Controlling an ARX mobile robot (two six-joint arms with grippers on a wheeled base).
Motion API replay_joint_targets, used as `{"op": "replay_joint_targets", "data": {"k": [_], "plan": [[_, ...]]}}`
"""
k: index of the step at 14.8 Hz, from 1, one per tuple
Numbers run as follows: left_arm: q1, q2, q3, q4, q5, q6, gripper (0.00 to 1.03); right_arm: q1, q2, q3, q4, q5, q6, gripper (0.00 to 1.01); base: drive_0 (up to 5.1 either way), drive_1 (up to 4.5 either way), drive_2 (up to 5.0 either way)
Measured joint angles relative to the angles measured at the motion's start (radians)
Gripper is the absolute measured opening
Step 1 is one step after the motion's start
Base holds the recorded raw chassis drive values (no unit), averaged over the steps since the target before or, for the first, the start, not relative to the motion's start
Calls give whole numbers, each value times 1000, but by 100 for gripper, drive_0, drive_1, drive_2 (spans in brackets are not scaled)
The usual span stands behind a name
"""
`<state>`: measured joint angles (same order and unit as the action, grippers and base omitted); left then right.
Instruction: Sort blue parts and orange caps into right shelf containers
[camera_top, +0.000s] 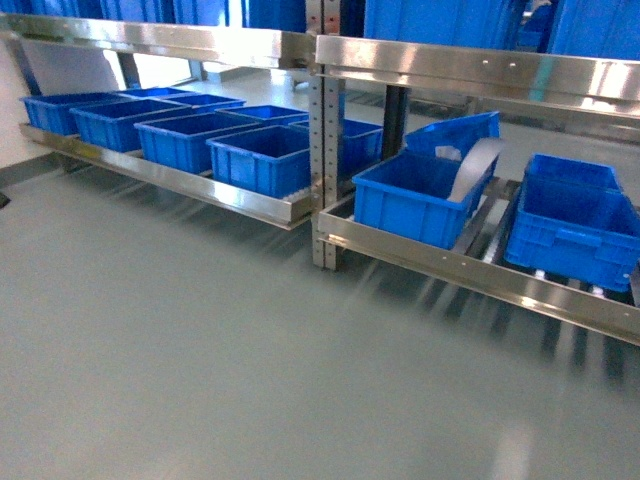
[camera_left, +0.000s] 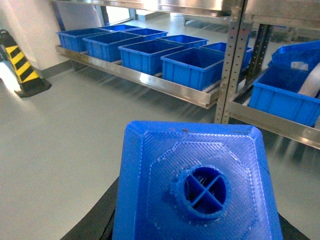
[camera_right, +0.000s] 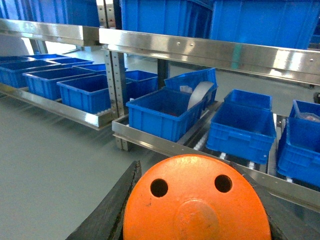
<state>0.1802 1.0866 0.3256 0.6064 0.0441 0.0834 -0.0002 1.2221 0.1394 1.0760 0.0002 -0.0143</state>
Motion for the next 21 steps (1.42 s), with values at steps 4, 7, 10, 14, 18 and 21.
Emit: {"op": "replay_joint_targets", "data": {"k": [4,7,10,14,18,21], "plan": [[0,0,0,0,0,0,45,0,0,0,0,0,0,43,-149,-149,-149],[0,0,0,0,0,0,45,0,0,0,0,0,0,43,-192,-192,-192],[0,0,0,-1,0,0,45,0,0,0,0,0,0,43,-153,-153,-153],[0,0,0,0,1,0,45,0,0,0,0,0,0,43,-172,-172,-172],[0,0,0,0,1,0,45,0,0,0,0,0,0,43,-159,-159,-159],[0,0,0,0,0,0,45,0,0,0,0,1,0,43,-164,-164,-164]]}}
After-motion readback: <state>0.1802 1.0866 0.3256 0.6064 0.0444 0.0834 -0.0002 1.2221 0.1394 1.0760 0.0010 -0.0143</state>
